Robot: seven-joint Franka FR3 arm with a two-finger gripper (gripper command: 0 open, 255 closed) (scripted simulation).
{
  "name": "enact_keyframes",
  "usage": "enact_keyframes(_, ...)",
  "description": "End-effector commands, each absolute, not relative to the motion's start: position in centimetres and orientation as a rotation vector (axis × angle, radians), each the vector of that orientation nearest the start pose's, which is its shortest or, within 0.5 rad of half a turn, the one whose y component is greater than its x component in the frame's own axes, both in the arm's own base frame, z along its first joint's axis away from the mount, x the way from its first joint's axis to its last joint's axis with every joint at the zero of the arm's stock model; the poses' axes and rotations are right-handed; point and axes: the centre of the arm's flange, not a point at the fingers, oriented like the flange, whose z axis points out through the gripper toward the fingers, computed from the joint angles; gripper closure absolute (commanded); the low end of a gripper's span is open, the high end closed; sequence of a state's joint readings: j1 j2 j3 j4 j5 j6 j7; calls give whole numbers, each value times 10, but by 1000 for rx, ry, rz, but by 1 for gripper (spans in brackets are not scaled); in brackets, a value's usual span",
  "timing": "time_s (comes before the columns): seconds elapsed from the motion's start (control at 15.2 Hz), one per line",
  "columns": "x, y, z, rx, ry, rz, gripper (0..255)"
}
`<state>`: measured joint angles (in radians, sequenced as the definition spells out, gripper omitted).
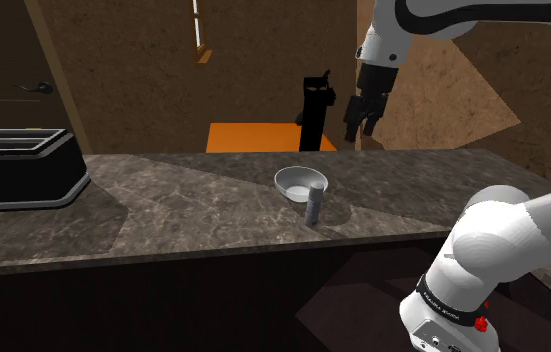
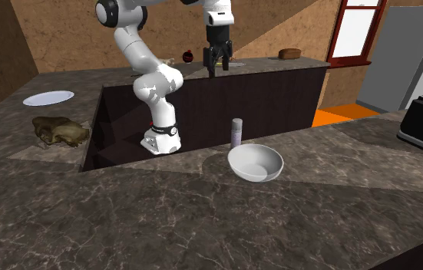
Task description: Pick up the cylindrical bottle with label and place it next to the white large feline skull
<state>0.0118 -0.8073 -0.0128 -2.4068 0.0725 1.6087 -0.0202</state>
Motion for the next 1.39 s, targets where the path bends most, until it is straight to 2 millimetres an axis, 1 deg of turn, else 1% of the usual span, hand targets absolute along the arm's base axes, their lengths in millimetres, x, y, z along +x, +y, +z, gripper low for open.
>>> enact_keyframes(0.0, 304, 6, 577, -3060, -32, -15, 0)
enact_keyframes(0.79, 377, 25, 439, -3103, -16, -61, 0)
enact_keyframes(1.25, 380, 27, 403, -3104, -16, -63, 0)
enact_keyframes(1.32, 381, 27, 395, -3104, -16, -63, 0)
